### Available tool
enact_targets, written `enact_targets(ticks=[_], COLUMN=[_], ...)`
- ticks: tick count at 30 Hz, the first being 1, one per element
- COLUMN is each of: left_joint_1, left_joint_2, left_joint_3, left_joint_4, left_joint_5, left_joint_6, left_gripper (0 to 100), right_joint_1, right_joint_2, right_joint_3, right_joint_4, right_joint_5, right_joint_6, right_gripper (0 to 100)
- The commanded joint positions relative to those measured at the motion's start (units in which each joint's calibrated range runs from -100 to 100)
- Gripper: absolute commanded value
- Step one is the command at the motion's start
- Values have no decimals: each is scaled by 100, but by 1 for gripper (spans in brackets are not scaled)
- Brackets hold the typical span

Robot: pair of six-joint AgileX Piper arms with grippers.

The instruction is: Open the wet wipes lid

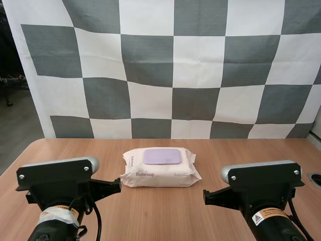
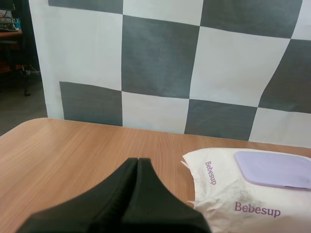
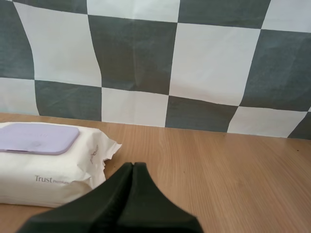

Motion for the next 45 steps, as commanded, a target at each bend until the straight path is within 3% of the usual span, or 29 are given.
enact_targets(ticks=[1, 3, 5, 7, 11, 13, 19, 21, 25, 27, 29, 32, 33, 37, 43, 45], left_joint_1=[-1, -1, -1, -1, -1, -1, -1, -1, -1, -1, -1, -1, -1, -1, -1, -1], left_joint_2=[0, 0, 0, 0, 0, 0, 0, 0, 0, 0, 0, 0, 39, 671, 1998, 2387], left_joint_3=[0, 0, 0, 0, 0, 0, 0, 0, 0, 0, -367, -1226, -1685, -3060, -4609, -4917], left_joint_4=[37, 37, 37, 37, 37, 37, 37, 37, 48, 182, 298, 164, 119, 160, 206, 206], left_joint_5=[-1030, -1548, -3554, -5116, -6208, -6270, -6440, -7019, -9335, -10223, -10028, -8068, -6894, -4060, -991, 110], left_joint_6=[151, 276, 627, 715, 715, 715, 705, 705, 735, 858, 1162, 1257, 1270, 1556, 2010, 2339], left_gripper=[0, 0, 0, 0, 0, 0, 0, 0, 0, 0, 0, 0, 0, 0, 0, 0], right_joint_1=[0, 0, 0, 0, 0, 0, 0, 0, 0, 0, 0, 0, 0, 0, 0, 0], right_joint_2=[0, 0, 0, 0, 0, 0, 0, 0, 0, 0, 0, 0, 12, 448, 1729, 2230], right_joint_3=[0, 0, 0, 0, 0, 0, 0, 0, 0, 0, -150, -919, -1399, -2534, -3849, -4101], right_joint_4=[276, 727, 1369, 1532, 1534, 1534, 1558, 1511, 1247, 673, 20, -644, -827, -1125, -1840, -1999], right_joint_5=[5, 5, 5, 5, -383, -1454, -7575, -9069, -10471, -10119, -9097, -6918, -5822, -4062, -1482, -701], right_joint_6=[-7, -7, -7, -7, -7, -7, -7, -7, -43, -43, -43, -34, -34, -34, -81, -391], right_gripper=[0, 0, 0, 0, 0, 0, 0, 0, 0, 0, 0, 0, 0, 0, 0, 0])
